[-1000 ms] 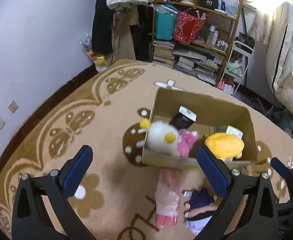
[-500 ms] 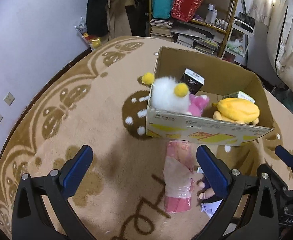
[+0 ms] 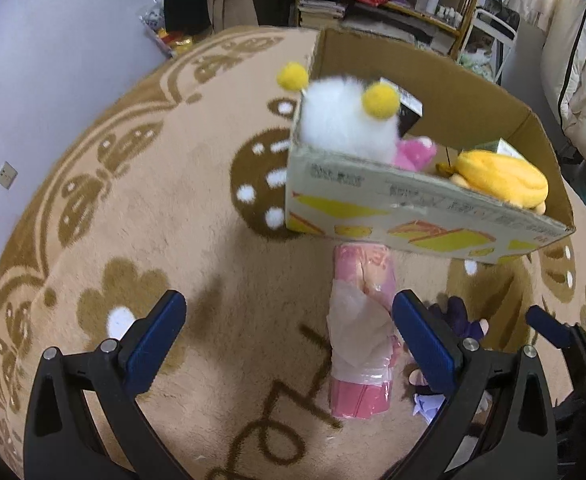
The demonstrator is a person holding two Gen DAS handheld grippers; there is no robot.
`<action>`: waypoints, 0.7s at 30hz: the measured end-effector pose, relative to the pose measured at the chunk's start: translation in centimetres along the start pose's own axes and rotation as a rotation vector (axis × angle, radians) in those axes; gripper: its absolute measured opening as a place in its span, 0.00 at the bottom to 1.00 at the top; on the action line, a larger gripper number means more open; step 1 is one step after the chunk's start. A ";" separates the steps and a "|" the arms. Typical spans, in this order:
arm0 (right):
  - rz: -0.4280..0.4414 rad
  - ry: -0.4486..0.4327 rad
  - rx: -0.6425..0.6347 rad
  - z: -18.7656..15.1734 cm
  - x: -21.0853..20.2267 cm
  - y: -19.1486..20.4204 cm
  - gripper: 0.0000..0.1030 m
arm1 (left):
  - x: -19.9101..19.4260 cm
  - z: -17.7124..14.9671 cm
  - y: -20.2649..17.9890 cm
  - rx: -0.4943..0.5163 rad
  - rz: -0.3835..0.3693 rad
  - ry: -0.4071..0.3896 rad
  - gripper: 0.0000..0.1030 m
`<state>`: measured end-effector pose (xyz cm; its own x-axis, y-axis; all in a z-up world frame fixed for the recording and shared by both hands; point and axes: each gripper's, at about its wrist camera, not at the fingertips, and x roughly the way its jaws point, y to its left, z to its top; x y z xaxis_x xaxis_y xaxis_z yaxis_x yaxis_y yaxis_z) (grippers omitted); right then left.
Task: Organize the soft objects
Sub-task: 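Move both tools back down toward the pink bundle and purple-haired doll, then grasp the purple-haired plush doll with the right tool while the left tool grasps the pink wrapped bundle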
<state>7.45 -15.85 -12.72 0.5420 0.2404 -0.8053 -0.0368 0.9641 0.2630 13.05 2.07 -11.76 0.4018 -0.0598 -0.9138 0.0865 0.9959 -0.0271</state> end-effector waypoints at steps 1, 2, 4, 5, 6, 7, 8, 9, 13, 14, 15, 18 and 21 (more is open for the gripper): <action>0.000 0.013 0.000 -0.2 0.4 0.1 1.00 | 0.2 -0.1 0.0 0.001 0.001 0.007 0.99; 0.004 0.025 0.004 -0.3 0.7 0.1 1.00 | 0.5 -0.1 -0.1 0.002 0.000 0.016 0.99; 0.012 0.043 0.013 -0.5 1.3 0.2 1.00 | 1.1 -0.3 -0.3 0.009 -0.007 0.037 0.99; 0.015 0.053 0.020 -0.6 1.6 0.2 1.00 | 1.4 -0.3 -0.5 0.012 -0.012 0.048 0.99; 0.017 0.064 0.029 -0.8 2.0 0.1 1.00 | 1.7 -0.4 -0.6 0.016 -0.013 0.055 0.99; 0.019 0.074 0.038 -0.9 2.3 0.1 1.00 | 2.0 -0.4 -0.8 0.021 -0.012 0.063 0.99; 0.020 0.079 0.041 -1.0 2.4 0.0 1.00 | 2.2 -0.5 -0.9 0.023 -0.006 0.068 0.99; 0.021 0.088 0.042 -1.1 2.7 0.0 1.00 | 2.3 -0.5 -0.9 0.026 -0.003 0.070 0.99; 0.011 0.115 0.025 -1.5 3.7 0.2 0.96 | 2.7 -0.6 -1.1 0.035 0.000 0.082 0.99; 0.010 0.124 0.021 -1.6 3.9 0.2 0.95 | 2.9 -0.6 -1.1 0.034 -0.003 0.088 0.99; 0.009 0.137 0.019 -1.8 4.3 0.3 0.94 | 3.0 -0.7 -1.2 0.034 -0.007 0.094 0.99; 0.003 0.159 0.034 -2.1 5.2 0.4 0.94 | 3.7 -0.7 -1.4 0.032 -0.022 0.112 0.99; -0.019 0.160 0.041 -2.2 5.6 0.5 0.94 | 4.4 -0.7 -1.7 0.033 -0.030 0.126 0.99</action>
<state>8.58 -13.82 -18.27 0.4017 0.2405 -0.8836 0.0081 0.9639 0.2661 14.03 0.21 -16.01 0.2808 -0.0788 -0.9565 0.1276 0.9908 -0.0442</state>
